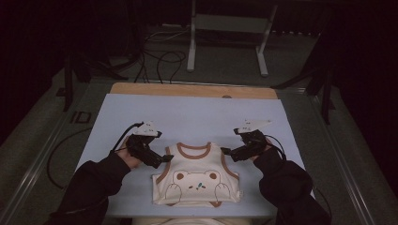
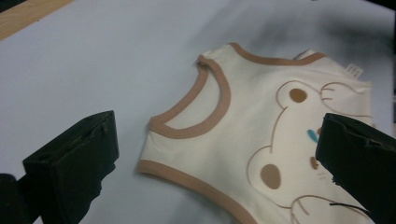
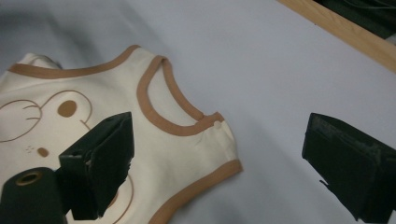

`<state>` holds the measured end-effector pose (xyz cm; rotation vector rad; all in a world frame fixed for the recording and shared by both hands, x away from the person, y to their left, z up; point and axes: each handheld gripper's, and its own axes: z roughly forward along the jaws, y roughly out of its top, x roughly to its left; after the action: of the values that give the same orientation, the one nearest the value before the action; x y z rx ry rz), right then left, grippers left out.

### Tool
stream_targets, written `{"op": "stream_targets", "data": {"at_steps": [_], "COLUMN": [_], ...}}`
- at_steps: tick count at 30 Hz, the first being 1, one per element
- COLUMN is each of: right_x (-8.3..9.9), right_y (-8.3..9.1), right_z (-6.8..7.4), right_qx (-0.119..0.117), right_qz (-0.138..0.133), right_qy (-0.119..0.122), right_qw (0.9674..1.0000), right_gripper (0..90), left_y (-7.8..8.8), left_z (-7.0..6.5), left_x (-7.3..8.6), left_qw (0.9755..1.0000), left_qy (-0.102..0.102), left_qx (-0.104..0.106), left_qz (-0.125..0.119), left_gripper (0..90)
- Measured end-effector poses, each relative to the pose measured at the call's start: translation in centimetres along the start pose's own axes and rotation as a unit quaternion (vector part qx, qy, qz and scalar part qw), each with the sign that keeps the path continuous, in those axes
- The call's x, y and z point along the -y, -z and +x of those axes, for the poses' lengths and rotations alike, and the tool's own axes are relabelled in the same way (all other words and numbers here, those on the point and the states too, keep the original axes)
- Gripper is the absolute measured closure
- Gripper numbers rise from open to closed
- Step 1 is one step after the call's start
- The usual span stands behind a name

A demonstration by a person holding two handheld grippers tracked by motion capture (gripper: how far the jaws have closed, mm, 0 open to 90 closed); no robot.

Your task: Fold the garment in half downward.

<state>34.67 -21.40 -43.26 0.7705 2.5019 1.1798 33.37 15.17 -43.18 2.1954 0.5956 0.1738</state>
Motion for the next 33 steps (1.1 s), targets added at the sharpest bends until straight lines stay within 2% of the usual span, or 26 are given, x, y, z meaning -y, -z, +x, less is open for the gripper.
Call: {"op": "stream_targets", "data": {"at_steps": [13, 16, 19, 20, 22, 25, 31, 33], "right_x": [0.4, 0.5, 0.6, 0.7, 0.8, 1.1, 1.6, 1.8], "right_y": [-2.8, -3.6, -4.0, -4.2, -4.6, -5.2, -6.2, -6.4], "right_z": [-1.1, -1.2, -1.4, -1.4, -1.6, -1.7, -2.0, -2.0], "right_qx": [-0.021, -0.031, -0.034, -0.036, -0.035, -0.034, -0.049, -0.045], "right_qz": [0.016, 0.018, 0.018, 0.018, 0.017, 0.022, 0.039, 0.043], "right_qy": [-0.013, -0.013, -0.015, -0.019, -0.019, -0.016, -0.022, -0.019], "right_qw": [0.9996, 0.9993, 0.9991, 0.9990, 0.9991, 0.9990, 0.9978, 0.9979], "right_gripper": [9.1, 9.1, 9.1, 9.1, 9.2, 9.1, 9.2, 9.2], "left_y": [-2.6, -3.3, -4.1, -4.5, -5.0, -5.5, -6.6, -6.9], "left_z": [1.3, 1.5, 1.9, 2.0, 2.1, 2.4, 2.9, 3.1], "left_x": [0.2, 0.4, 0.6, 0.8, 1.1, 1.4, 2.0, 2.1], "left_qw": [0.9999, 0.9996, 0.9991, 0.9989, 0.9986, 0.9984, 0.9979, 0.9977], "left_qy": [0.014, 0.003, 0.012, 0.011, 0.005, 0.011, 0.009, 0.010], "left_qx": [0.001, -0.009, -0.007, 0.005, 0.002, 0.008, 0.010, 0.009], "left_qz": [0.010, 0.026, 0.041, 0.046, 0.053, 0.055, 0.063, 0.067], "left_gripper": [0.0, 0.0, 0.0, 0.0, 0.0, 0.0, 0.0, 0.0]}}
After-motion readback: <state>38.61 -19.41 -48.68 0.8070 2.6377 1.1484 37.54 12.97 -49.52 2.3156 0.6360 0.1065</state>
